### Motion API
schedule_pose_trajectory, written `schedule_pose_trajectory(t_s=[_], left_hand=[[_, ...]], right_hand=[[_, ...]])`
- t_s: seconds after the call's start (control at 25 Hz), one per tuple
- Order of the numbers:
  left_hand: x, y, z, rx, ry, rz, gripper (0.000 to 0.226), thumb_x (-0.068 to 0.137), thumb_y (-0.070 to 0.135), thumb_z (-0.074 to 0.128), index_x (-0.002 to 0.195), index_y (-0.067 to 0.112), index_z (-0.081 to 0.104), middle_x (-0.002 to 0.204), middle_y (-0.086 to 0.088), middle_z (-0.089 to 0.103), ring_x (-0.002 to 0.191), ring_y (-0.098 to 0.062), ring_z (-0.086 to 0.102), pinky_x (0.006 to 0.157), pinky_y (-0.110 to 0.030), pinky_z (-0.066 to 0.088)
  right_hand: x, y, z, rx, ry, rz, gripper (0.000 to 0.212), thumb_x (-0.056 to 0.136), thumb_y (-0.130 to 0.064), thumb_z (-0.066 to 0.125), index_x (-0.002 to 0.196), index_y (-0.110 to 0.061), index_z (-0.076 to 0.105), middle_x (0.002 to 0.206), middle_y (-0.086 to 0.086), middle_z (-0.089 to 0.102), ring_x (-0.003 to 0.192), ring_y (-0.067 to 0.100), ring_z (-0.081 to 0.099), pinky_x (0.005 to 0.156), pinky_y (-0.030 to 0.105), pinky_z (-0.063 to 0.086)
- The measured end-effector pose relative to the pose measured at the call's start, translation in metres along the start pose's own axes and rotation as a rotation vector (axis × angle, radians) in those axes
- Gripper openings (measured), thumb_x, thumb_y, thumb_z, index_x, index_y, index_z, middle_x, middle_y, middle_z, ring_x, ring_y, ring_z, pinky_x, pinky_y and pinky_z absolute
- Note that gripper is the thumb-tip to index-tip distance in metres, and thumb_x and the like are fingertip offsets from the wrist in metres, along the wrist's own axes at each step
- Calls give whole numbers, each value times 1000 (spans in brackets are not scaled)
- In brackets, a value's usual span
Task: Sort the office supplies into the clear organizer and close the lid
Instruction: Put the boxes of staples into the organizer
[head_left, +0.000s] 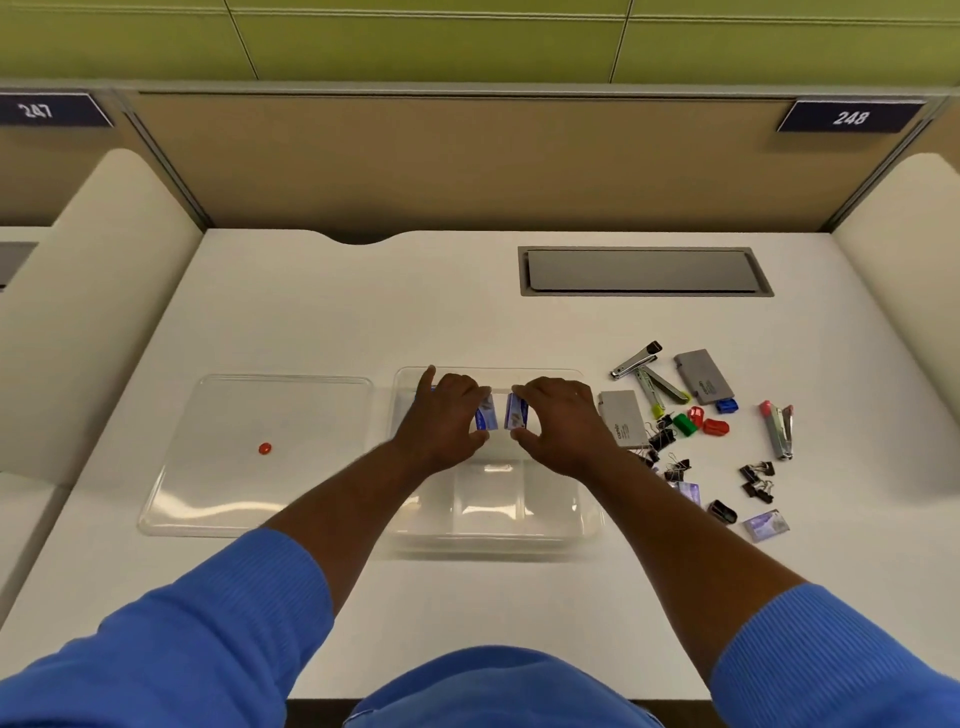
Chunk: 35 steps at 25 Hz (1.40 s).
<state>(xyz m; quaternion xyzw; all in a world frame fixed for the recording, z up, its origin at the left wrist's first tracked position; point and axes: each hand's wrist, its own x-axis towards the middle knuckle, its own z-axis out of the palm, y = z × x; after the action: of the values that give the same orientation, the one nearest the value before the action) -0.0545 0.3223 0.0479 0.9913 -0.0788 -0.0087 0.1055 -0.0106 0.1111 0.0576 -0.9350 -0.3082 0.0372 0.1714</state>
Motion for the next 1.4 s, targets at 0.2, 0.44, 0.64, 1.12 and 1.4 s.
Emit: schedule_pose_trajectory(t_s=[0.2,0.44,0.64,1.12,1.4], left_hand=[[8,-21,4,-31,-42,17,58,82,46,67,133,21,55,127,0,60,124,-20,49,121,-52,6],[10,-26,9,-45,-61,31,65,80,52,67,137,22,52,133,0,57,130,-19,46,121,-53,5],[7,-24,11,-49,-55,31,77,82,64,59,145,24,41,150,0,45,145,-19,28,120,-51,0],[-1,51,10,-60,-32,210,80,86,67,49,151,25,30,160,0,29,151,-18,14,122,-53,1],[12,133,26,-52,-7,325,75,85,62,53,148,23,38,154,0,39,149,-19,21,121,-54,5]], right_hand=[[20,-7,13,-13,-33,4,56,84,-36,68,136,-18,56,129,2,61,123,22,52,110,42,28],[28,-10,22,-11,-68,1,59,83,-35,67,138,-19,53,134,1,58,129,22,48,114,43,23],[18,-8,20,-14,-66,7,68,84,-40,69,144,-20,46,147,3,48,140,22,38,119,46,20],[-79,14,-10,2,80,165,72,84,-53,66,144,-21,45,151,3,46,140,21,37,116,49,27],[-136,69,-20,10,101,219,70,83,-54,67,142,-23,46,147,2,49,138,21,41,115,44,29]])
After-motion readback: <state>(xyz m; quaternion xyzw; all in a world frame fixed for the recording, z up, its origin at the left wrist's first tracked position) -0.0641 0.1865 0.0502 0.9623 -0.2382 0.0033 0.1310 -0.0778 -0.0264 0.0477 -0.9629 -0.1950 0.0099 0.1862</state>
